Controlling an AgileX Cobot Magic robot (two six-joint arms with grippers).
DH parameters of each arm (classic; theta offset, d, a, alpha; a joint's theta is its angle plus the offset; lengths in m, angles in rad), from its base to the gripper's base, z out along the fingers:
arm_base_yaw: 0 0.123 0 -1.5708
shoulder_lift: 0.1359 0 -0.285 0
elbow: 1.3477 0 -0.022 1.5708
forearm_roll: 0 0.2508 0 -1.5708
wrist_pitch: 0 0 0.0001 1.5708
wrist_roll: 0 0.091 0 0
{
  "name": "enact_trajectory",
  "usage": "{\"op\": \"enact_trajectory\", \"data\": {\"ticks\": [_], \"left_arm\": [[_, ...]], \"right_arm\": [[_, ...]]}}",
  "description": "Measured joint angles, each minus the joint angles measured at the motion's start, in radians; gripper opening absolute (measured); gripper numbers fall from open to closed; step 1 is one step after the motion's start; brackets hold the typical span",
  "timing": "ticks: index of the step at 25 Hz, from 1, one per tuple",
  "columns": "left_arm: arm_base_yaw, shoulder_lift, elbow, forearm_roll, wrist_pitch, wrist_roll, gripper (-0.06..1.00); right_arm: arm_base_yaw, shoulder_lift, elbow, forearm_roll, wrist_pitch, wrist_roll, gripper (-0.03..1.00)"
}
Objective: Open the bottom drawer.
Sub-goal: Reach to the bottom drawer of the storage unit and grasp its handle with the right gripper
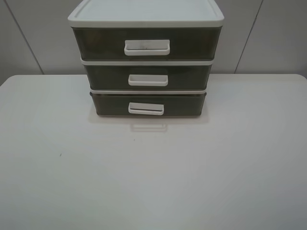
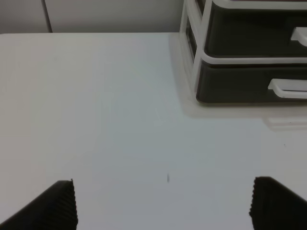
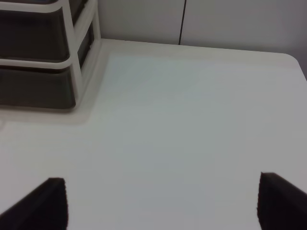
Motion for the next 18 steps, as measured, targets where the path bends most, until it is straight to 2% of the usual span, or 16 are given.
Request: {"op": "enact_trajectory", "data": {"ticks": [18], "left_arm": [[0.000, 0.000, 0.000, 0.000, 0.000, 0.000, 0.74]], "right_arm": [[0.000, 0.000, 0.000, 0.000, 0.000, 0.000, 0.78]]}}
